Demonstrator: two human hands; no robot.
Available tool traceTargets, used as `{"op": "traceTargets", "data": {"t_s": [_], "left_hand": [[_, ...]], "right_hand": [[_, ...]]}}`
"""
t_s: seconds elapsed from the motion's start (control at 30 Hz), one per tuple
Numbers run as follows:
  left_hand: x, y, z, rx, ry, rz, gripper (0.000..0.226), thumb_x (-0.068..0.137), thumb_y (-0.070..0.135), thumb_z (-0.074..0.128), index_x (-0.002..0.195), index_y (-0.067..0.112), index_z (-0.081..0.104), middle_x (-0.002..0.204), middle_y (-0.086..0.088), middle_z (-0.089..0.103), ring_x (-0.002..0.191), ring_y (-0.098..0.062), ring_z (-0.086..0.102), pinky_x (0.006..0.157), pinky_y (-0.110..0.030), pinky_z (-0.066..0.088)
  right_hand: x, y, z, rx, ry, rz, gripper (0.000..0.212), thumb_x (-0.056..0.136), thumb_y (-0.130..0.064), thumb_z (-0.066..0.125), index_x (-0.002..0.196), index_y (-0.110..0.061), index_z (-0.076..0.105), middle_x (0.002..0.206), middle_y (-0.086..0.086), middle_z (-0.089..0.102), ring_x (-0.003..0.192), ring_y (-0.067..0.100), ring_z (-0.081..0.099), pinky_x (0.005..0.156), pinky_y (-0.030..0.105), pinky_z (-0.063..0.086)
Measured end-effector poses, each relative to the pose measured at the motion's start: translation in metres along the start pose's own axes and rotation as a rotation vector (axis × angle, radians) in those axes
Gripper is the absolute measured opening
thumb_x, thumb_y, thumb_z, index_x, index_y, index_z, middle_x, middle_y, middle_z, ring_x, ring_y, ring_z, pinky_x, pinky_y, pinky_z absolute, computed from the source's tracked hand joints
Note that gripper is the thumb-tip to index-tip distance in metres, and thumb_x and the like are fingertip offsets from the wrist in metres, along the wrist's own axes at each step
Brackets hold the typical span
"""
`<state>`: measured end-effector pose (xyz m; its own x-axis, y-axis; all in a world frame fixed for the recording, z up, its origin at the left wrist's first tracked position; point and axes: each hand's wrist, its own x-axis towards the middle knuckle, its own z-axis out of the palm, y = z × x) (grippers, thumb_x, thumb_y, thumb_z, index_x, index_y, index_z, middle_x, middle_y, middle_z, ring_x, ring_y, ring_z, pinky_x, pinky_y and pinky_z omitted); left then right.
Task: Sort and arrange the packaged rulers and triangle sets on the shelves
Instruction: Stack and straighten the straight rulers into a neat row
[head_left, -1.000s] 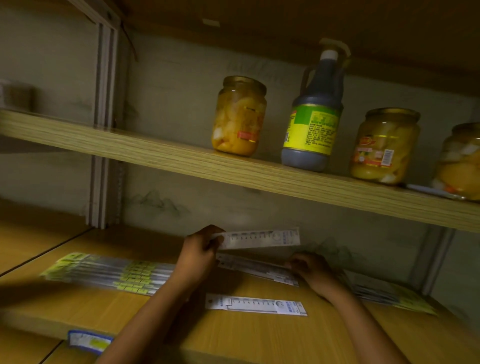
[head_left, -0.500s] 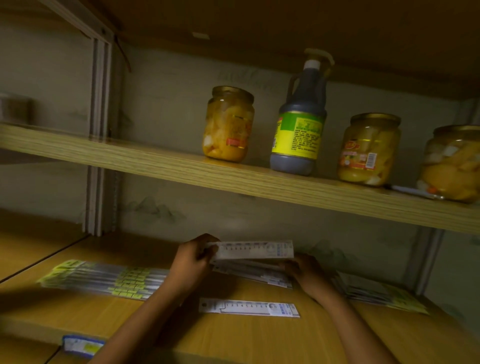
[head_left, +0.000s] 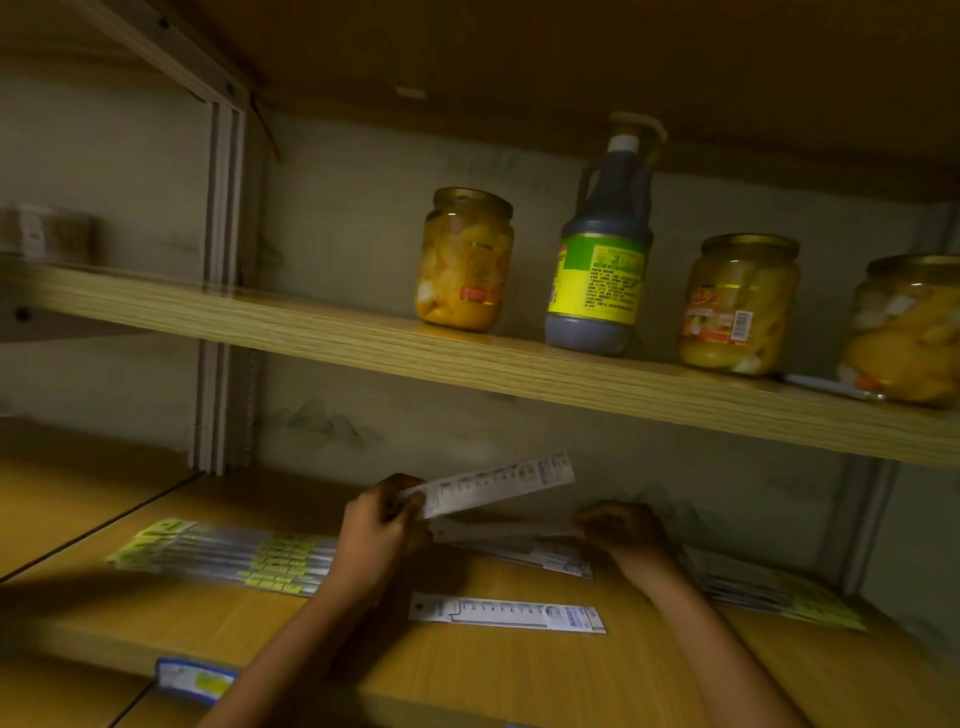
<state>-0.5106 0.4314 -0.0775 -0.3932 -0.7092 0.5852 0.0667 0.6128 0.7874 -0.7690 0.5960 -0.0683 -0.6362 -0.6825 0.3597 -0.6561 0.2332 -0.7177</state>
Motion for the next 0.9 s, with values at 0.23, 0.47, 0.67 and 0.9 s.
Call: {"op": "traceTargets", "data": {"t_s": [0.23,0.47,0.67,0.9], "left_hand": [[-0.001,-0.001,0.002,0.082,-0.018,0.042,0.009,0.092,0.015,0.059,0.091,0.023,0.064,0.081,0.003,0.068,0.080,0.002,0.062,0.057,-0.012,0.043],[-0.003,0.002,0.000,0.013,0.021,0.031,0.014,0.093,0.013,0.057,0.087,0.024,0.061,0.080,0.007,0.067,0.075,0.002,0.064,0.056,-0.012,0.048],[-0.002,-0.001,-0.001,-0.039,0.041,-0.002,0.014,0.093,0.014,0.058,0.089,0.026,0.063,0.082,0.002,0.069,0.074,-0.002,0.063,0.062,-0.027,0.051],[-0.002,-0.003,-0.004,-0.075,0.071,0.011,0.011,0.092,0.013,0.058,0.092,0.020,0.066,0.085,0.006,0.070,0.078,-0.003,0.064,0.069,-0.030,0.051]], "right_hand": [[-0.008,-0.004,-0.004,0.209,-0.049,0.070,0.021,0.082,-0.013,0.075,0.100,-0.023,0.069,0.097,-0.010,0.071,0.091,0.006,0.066,0.066,0.014,0.047],[-0.020,-0.005,-0.012,0.355,0.035,0.072,0.021,0.082,-0.009,0.074,0.101,-0.019,0.070,0.096,-0.004,0.075,0.093,0.014,0.070,0.075,0.026,0.055],[-0.038,-0.007,-0.025,0.404,0.110,0.029,0.025,0.079,-0.003,0.076,0.100,-0.015,0.070,0.095,-0.005,0.075,0.085,0.006,0.070,0.067,0.015,0.054],[-0.063,-0.015,-0.024,0.411,0.042,0.045,0.028,0.076,-0.007,0.079,0.101,-0.015,0.069,0.096,-0.004,0.075,0.090,0.010,0.071,0.069,0.015,0.055]]}}
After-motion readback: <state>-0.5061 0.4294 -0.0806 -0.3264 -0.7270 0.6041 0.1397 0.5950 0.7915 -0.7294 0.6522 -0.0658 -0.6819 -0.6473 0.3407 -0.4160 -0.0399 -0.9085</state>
